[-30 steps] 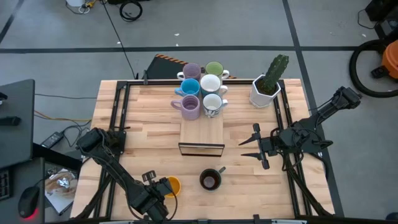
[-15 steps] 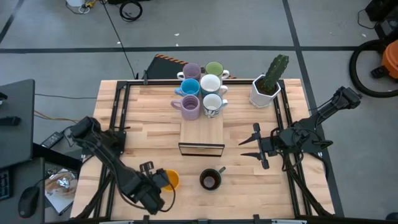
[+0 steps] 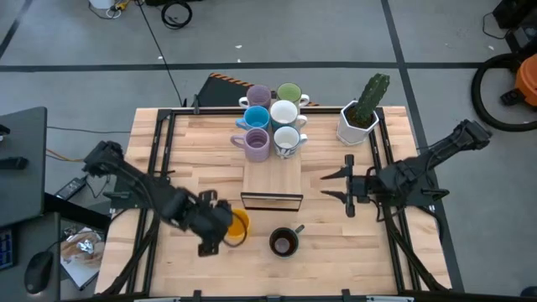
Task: Place coffee mugs
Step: Put the yellow mug on the shelf
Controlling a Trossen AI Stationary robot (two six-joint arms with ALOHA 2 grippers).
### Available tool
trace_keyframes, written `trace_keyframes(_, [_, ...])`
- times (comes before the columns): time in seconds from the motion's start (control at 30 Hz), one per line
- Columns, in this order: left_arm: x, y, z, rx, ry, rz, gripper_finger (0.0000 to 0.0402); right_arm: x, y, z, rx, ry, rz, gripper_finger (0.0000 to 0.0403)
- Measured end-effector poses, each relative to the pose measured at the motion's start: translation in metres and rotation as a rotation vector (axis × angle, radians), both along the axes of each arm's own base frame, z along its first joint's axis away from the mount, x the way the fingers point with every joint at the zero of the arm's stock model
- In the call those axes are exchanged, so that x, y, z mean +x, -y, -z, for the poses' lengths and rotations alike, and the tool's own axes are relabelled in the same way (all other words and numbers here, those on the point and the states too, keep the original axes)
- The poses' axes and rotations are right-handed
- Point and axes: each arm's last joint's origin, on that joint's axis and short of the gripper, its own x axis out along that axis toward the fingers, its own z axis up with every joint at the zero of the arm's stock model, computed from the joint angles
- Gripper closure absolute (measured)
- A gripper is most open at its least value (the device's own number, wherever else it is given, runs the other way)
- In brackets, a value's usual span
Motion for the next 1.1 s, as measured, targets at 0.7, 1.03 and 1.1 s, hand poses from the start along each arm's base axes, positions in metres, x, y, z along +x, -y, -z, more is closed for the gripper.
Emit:
trace_keyframes(0.7, [0.002, -0.106, -0.109, 0.180, 0.292, 0.161, 0.0345, 0.003, 0.011, 0.006, 0.310, -0.102, 0.225, 0.0243])
trace_keyframes(1.03, [0.023, -0.141, -0.087, 0.268, 0.088, 0.170, 0.0345, 0.011, 0.007, 0.008, 0.365, -0.085, 0.226, 0.0243])
trace_keyframes(1.1, [0.029, -0.144, -0.082, 0.278, 0.065, 0.182, 0.0345, 0.012, 0.007, 0.007, 0.372, -0.069, 0.231, 0.0243])
